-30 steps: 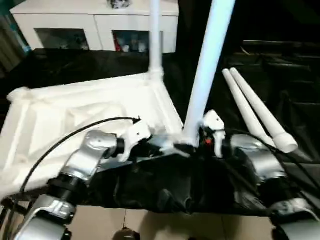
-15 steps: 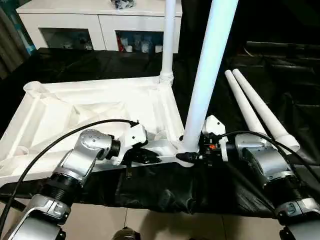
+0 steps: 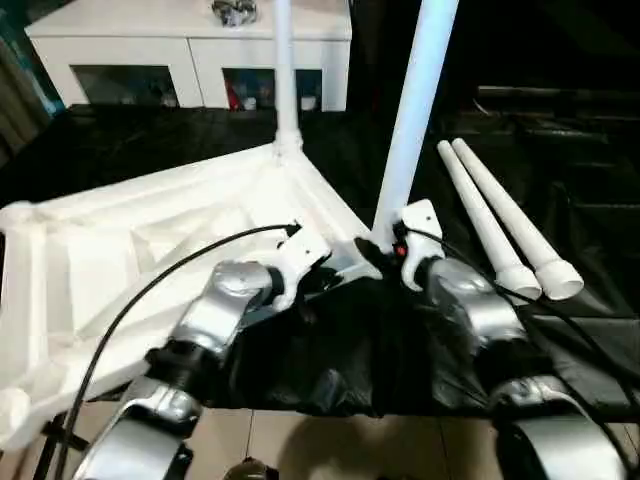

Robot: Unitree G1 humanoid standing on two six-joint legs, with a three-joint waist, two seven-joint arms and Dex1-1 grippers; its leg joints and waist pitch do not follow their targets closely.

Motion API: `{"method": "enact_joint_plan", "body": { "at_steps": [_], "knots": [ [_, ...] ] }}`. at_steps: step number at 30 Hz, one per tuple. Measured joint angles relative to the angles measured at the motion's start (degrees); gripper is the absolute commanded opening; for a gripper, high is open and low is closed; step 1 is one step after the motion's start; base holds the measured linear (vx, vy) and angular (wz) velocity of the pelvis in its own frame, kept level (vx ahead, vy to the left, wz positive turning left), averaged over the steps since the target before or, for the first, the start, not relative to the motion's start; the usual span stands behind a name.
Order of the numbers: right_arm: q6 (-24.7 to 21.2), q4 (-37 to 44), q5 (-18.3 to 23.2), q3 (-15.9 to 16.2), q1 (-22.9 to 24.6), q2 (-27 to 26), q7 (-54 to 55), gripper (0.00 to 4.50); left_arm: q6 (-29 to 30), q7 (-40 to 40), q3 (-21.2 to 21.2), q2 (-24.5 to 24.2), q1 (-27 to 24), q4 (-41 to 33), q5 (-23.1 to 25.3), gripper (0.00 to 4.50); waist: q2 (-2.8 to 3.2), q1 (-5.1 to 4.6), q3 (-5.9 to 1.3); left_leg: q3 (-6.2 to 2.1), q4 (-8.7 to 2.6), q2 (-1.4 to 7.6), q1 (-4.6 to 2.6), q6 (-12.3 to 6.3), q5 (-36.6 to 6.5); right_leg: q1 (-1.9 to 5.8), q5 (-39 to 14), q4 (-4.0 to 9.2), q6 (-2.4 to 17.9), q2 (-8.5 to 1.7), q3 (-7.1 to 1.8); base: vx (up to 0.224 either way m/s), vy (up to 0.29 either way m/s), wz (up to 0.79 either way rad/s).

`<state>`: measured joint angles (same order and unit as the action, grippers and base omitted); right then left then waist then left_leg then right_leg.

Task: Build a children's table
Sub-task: Rotate leg to tighten

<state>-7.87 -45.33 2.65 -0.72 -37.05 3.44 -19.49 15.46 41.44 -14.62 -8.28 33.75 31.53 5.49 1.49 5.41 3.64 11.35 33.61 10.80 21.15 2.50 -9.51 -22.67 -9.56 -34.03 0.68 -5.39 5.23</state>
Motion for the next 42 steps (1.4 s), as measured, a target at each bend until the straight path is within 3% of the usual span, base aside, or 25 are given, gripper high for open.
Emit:
{"method": "enact_joint_plan", "body": {
  "at_steps": [1, 3, 8, 18, 27, 28, 30, 35, 42],
  "knots": [
    [0.6, -0.6, 0.0, -0.1, -0.3, -0.2, 0.7, 2.72, 0.1, -0.5, 0.0, 0.3, 0.0, 0.0, 0.0, 0.00, 0.00, -0.02, 0.00, 0.00, 0.00, -0.03, 0.00, 0.00, 0.0, 0.01, 0.0, 0.01, 0.0, -0.02, -0.01, 0.000, 0.000, 0.00],
    [1.6, -1.9, 0.1, -0.5, -0.8, -0.5, 1.2, 3.28, 0.1, -0.6, 0.0, 0.3, 0.0, 0.0, 0.2, 0.00, 0.01, -0.11, -0.01, 0.00, 0.01, -0.04, 0.01, 0.00, 0.0, 0.01, 0.0, 0.02, 0.0, -0.03, -0.01, 0.000, 0.000, 0.00],
    [2.9, -2.5, 0.0, -1.1, -0.9, -0.8, 0.0, 3.74, 0.0, 0.3, -0.2, 0.1, 0.0, -0.4, 0.4, 0.00, 0.01, -0.09, -0.01, 0.00, -0.07, -0.02, 0.04, 0.00, 0.0, -0.03, 0.0, -0.05, 0.0, -0.02, 0.00, 0.000, 0.000, 0.00],
    [6.7, 0.3, -1.1, 4.6, 1.8, 5.3, -18.3, 3.74, -2.0, 10.3, -0.4, -5.4, -3.0, -5.4, -1.5, 0.00, 0.12, -0.19, -0.03, 0.00, -0.19, 0.06, 0.17, 0.00, 0.0, -0.27, 0.2, -0.15, 0.2, 0.04, 0.04, 0.000, 0.000, 0.00],
    [6.4, 8.8, 0.5, 10.5, 5.1, 14.6, -42.4, 3.74, -4.2, 22.0, -0.5, -11.3, -5.1, -7.6, -5.6, 0.00, 0.11, 0.66, -0.02, 0.04, -0.11, 0.11, 0.33, 0.00, 0.0, -0.37, 0.1, -0.15, 0.1, 0.05, 0.05, 0.000, 0.000, 0.00],
    [6.1, 9.5, 1.1, 11.1, 5.4, 15.4, -45.0, 3.58, -4.2, 23.5, -0.6, -11.9, -5.2, -7.7, -5.9, 0.00, 0.11, 0.92, -0.02, 0.04, -0.10, 0.12, 0.33, 0.00, 0.0, -0.37, 0.1, -0.15, 0.1, 0.05, 0.05, 0.000, 0.000, 0.00],
    [5.9, 9.8, 1.4, 11.4, 5.5, 15.8, -47.3, 3.58, -4.3, 24.8, -0.6, -12.5, -5.3, -7.8, -6.2, 0.00, 0.09, 1.13, -0.01, 0.04, -0.06, 0.13, 0.34, 0.00, 0.0, -0.36, 0.1, -0.16, 0.1, 0.05, 0.05, 0.000, 0.000, 0.00],
    [5.6, 11.1, 1.5, 12.4, 5.7, 16.2, -49.7, 3.09, -4.4, 28.1, -1.1, -14.3, -5.3, -8.2, -7.0, 0.00, 0.09, 1.25, -0.01, 0.05, -0.03, 0.12, 0.35, 0.00, 0.0, -0.35, 0.1, -0.15, 0.2, 0.04, 0.03, 0.000, 0.000, 0.00],
    [4.2, 12.5, 1.4, 11.7, 6.9, 16.1, -48.1, 2.79, -4.4, 26.9, -1.0, -13.5, -5.4, -7.8, -6.9, 0.00, 0.10, 1.53, -0.02, 0.05, -0.02, 0.12, 0.34, 0.00, 0.0, -0.30, 0.1, -0.16, 0.2, 0.04, 0.04, 0.000, 0.000, 0.00]
  ]
}}
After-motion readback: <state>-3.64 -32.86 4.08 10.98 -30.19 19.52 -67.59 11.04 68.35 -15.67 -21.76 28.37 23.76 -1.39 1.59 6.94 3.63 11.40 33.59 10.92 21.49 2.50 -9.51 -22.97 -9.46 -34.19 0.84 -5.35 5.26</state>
